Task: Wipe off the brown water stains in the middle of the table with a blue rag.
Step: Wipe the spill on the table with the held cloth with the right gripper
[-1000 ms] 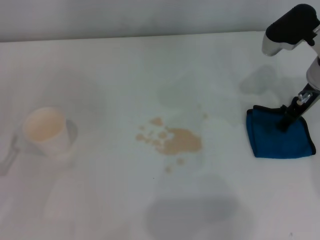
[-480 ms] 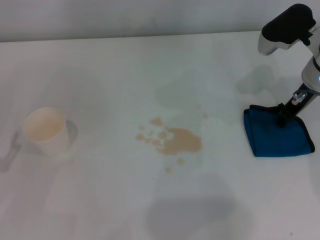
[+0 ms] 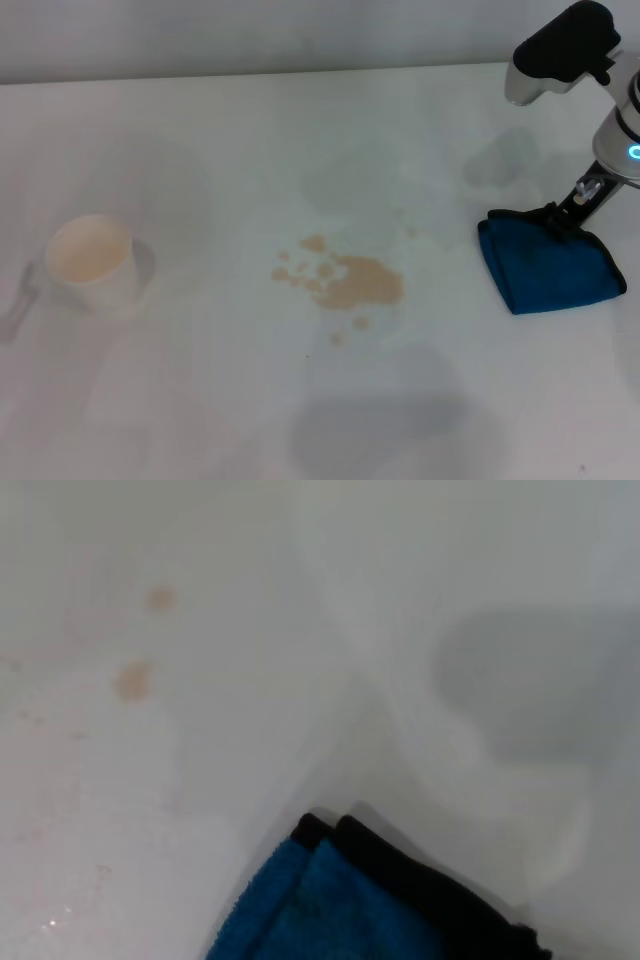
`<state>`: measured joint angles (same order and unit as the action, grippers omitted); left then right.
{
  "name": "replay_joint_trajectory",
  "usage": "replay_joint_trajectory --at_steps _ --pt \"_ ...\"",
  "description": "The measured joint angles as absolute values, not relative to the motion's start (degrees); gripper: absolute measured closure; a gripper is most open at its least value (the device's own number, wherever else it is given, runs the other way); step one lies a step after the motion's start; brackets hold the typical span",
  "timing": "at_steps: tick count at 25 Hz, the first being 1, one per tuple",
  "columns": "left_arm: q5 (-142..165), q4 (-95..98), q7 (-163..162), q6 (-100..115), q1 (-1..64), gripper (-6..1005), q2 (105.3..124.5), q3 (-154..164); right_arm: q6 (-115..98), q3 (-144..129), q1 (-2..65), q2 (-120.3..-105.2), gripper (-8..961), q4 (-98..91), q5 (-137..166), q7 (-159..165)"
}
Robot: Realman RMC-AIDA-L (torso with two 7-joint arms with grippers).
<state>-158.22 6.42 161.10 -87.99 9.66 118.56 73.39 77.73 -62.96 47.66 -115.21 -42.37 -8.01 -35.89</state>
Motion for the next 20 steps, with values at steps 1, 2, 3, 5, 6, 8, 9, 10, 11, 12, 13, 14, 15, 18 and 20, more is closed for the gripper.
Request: replay_joint_trajectory --at_steps 1,2,3,5,6,8,9,10,11,12,13,14,15,18,20 --pt "-158.3 6.4 161.1 -88.0 9.7 114 118.56 73.4 77.8 -63.0 47.8 -115.24 792 -42.3 -8.1 -36.1" --pt "-158.3 6.4 161.1 -88.0 9.7 114 118.56 73.4 77.9 -63.1 47.8 -115.29 809 -42.3 -8.5 -36.4" --pt "-158.3 6.4 161.1 -88.0 9.7 114 118.56 73.4 78.0 -63.1 47.9 -115.31 825 -42.3 -9.1 -36.7" --pt "-158.4 6.4 161.1 -88.0 9.7 113 118.56 73.4 78.1 -63.8 48.2 -115.35 843 -42.2 -10.8 -37.2" --pt "-158.4 6.4 161.1 -87.9 9.7 113 118.56 73.4 78.1 -64.5 48.3 -115.37 852 -42.2 -11.8 -37.3" --pt "-158.4 6.4 161.1 -88.0 9.7 113 118.56 73.4 77.9 -66.4 48.6 -115.41 870 -42.2 -13.7 -37.3" --pt "-158.4 6.4 161.1 -87.9 9.7 113 118.56 73.4 77.7 -67.4 48.8 -115.46 870 -42.2 -14.7 -37.3" --pt "-158.4 6.4 161.1 -87.9 9.8 113 118.56 73.4 77.5 -68.3 49.0 -115.52 870 -42.2 -15.8 -37.3" --pt "-158.3 6.4 161.1 -87.9 9.9 113 118.56 73.4 77.1 -69.4 49.2 -115.59 869 -42.1 -17.0 -37.3" --pt "-158.3 6.4 161.1 -87.9 10.0 113 118.56 73.4 76.8 -70.7 49.4 -115.68 869 -42.1 -18.2 -37.2" --pt "-158.2 6.4 161.1 -87.9 10.1 114 118.56 73.4 76.4 -72.0 49.6 -115.72 869 -42.1 -19.3 -37.1" --pt "-158.2 6.4 161.1 -87.9 10.1 114 118.56 73.4 76.0 -73.6 49.9 -115.75 869 -42.0 -20.7 -37.0" --pt "-158.1 6.4 161.1 -88.0 10.2 114 118.56 73.4 75.6 -75.0 50.2 -115.77 869 -41.9 -22.0 -36.9" --pt "-158.0 6.4 161.2 -88.0 10.2 114 118.56 73.4 74.3 -79.1 51.4 -115.87 871 -40.5 -26.4 -37.0" --pt "-158.0 6.4 161.2 -88.0 10.2 114 118.56 73.4 73.4 -82.6 52.4 -115.97 872 -39.3 -29.4 -37.0"
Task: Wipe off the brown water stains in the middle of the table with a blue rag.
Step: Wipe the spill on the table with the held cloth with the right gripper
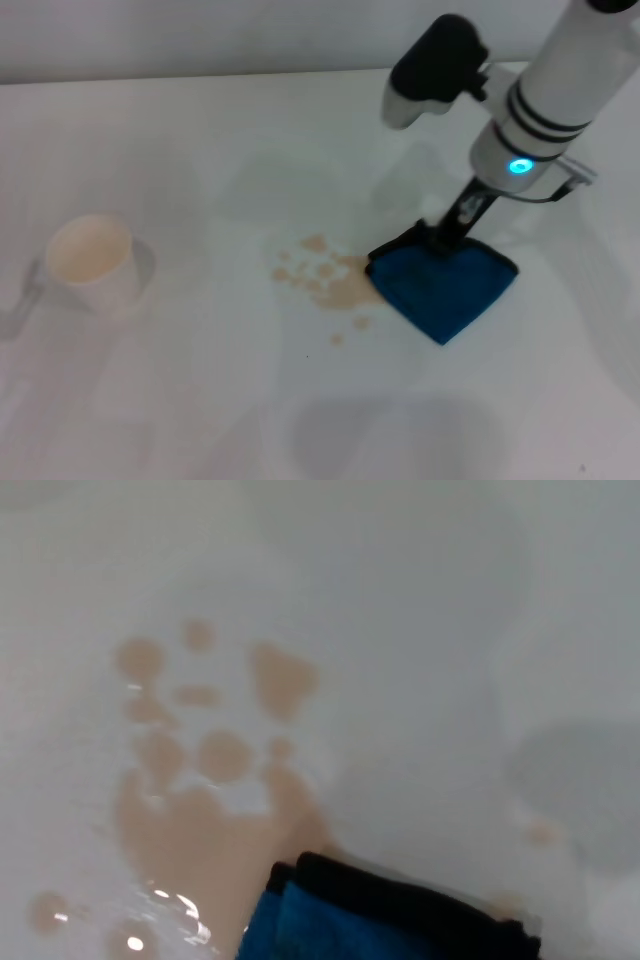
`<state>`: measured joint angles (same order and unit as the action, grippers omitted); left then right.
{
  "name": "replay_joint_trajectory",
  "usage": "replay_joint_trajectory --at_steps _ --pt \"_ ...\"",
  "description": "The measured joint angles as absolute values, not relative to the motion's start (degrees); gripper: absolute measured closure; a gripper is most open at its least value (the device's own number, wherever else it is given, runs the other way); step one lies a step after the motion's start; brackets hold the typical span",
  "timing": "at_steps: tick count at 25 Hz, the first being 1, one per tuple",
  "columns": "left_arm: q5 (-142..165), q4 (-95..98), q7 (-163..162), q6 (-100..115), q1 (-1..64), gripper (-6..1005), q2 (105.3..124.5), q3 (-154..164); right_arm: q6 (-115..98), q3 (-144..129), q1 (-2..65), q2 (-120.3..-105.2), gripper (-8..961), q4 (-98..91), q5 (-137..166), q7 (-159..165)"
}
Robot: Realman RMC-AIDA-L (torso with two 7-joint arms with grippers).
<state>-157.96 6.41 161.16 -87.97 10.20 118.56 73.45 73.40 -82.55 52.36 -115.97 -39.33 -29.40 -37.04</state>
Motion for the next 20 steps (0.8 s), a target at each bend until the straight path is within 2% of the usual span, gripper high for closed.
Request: replay_joint_trajectory --at_steps 20 --pt "-157.8 6.5 161.5 -88.1 11.1 113 118.58 73.9 71.4 -103.7 57.0 -116.19 872 -38.7 -56.5 -40.6"
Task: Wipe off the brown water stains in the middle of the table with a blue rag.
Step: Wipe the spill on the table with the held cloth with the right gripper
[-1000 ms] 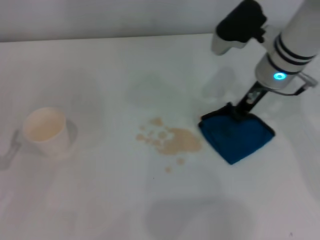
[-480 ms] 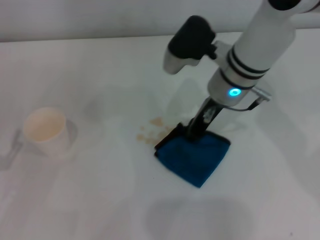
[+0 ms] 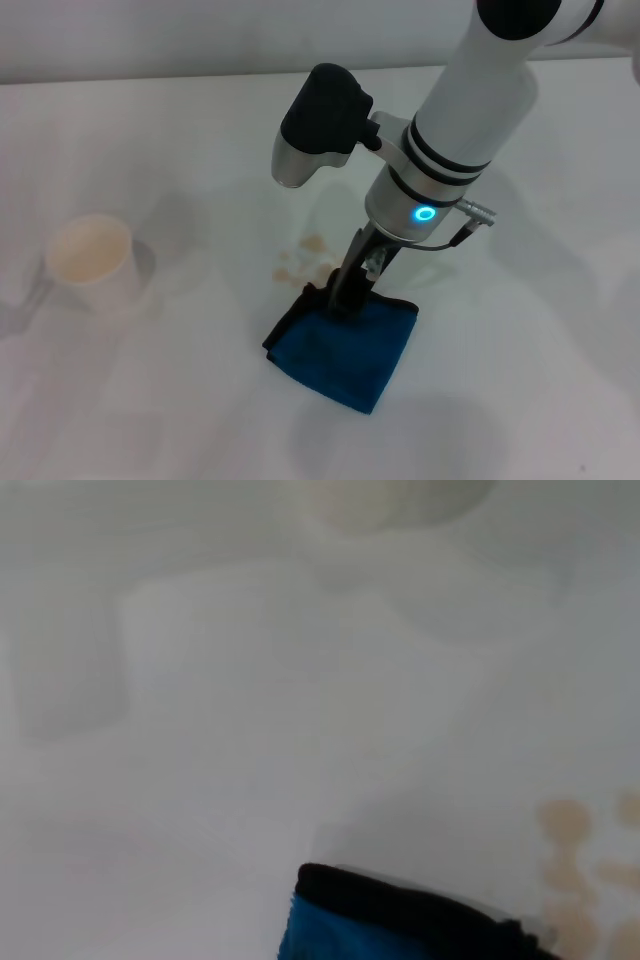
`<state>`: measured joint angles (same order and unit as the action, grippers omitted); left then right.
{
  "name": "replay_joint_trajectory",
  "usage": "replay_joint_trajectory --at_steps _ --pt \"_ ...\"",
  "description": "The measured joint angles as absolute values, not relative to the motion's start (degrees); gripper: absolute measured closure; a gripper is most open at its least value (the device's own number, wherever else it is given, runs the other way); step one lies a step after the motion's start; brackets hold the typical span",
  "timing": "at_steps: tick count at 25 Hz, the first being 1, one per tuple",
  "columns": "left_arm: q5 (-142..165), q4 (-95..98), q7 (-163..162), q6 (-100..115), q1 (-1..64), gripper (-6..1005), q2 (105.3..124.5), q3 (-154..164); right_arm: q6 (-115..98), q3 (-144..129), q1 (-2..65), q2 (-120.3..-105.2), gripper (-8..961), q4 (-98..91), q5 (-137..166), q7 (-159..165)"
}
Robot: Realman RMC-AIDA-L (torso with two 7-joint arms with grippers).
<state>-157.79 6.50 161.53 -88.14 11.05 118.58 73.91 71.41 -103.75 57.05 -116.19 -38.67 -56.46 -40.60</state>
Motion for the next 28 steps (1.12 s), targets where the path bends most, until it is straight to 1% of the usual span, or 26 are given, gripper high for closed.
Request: replay_joint_trajectory --at_steps 19,28 --pt "-157.9 6.5 161.9 -88.5 10.4 114 118.82 73.5 56.6 -106.0 60.3 -116.19 875 -34.3 -57.5 -40.3" --pt "-158.2 6.5 161.9 -88.1 10.6 114 118.73 73.5 49.7 -105.9 63.5 -116.10 876 -27.2 -56.5 -39.2"
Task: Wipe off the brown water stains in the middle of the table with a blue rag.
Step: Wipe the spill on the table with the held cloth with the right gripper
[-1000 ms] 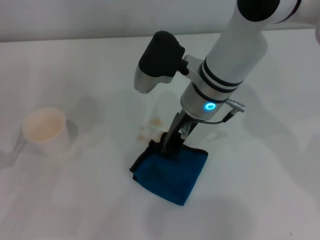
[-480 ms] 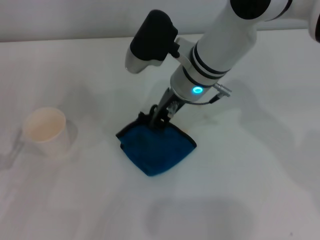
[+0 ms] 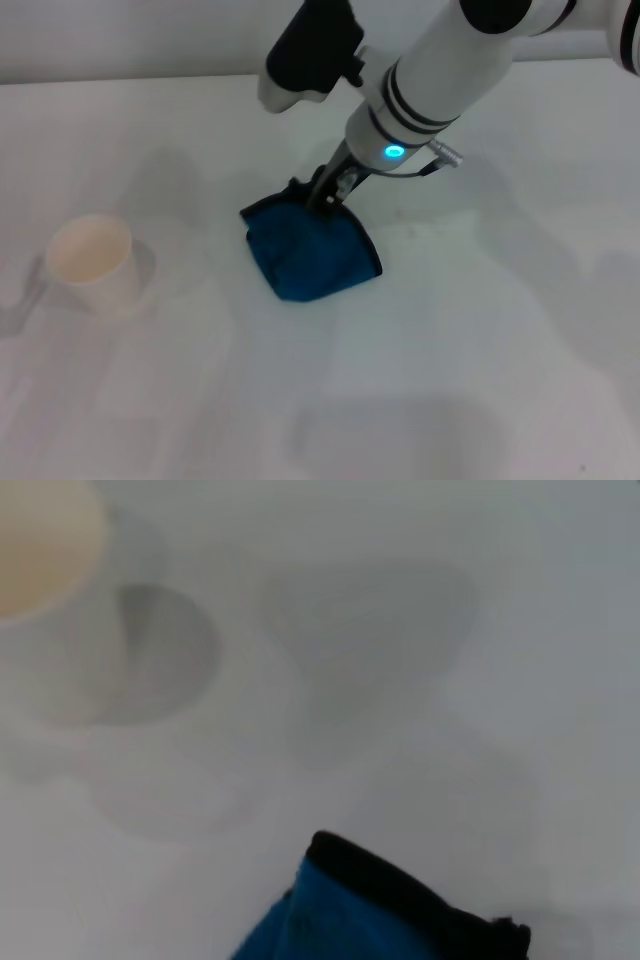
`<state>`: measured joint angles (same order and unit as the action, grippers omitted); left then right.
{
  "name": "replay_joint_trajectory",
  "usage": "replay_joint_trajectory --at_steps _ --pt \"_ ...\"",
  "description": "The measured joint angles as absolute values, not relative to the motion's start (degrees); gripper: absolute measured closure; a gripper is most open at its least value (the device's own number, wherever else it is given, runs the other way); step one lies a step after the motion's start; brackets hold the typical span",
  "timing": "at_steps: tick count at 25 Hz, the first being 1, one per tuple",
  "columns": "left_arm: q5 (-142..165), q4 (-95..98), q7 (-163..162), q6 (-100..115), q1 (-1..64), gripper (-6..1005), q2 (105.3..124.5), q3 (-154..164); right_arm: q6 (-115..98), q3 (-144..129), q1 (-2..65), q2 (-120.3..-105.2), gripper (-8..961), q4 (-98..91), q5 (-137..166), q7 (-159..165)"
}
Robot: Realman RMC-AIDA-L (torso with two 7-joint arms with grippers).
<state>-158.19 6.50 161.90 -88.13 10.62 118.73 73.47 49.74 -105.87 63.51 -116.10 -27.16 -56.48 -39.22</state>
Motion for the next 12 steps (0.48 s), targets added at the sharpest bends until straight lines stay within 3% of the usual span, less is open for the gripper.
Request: replay_joint_trajectory --at_steps 5,12 --pt "-158.3 6.5 161.9 -88.1 10.6 114 118.65 73.5 49.1 -102.6 64.1 -115.19 876 -25.4 -49.3 -35.4" --pt "-159.7 6.5 161.9 -88.2 10.3 114 118.53 73.5 54.0 -84.1 63.0 -114.99 876 -27.6 -29.2 -33.1"
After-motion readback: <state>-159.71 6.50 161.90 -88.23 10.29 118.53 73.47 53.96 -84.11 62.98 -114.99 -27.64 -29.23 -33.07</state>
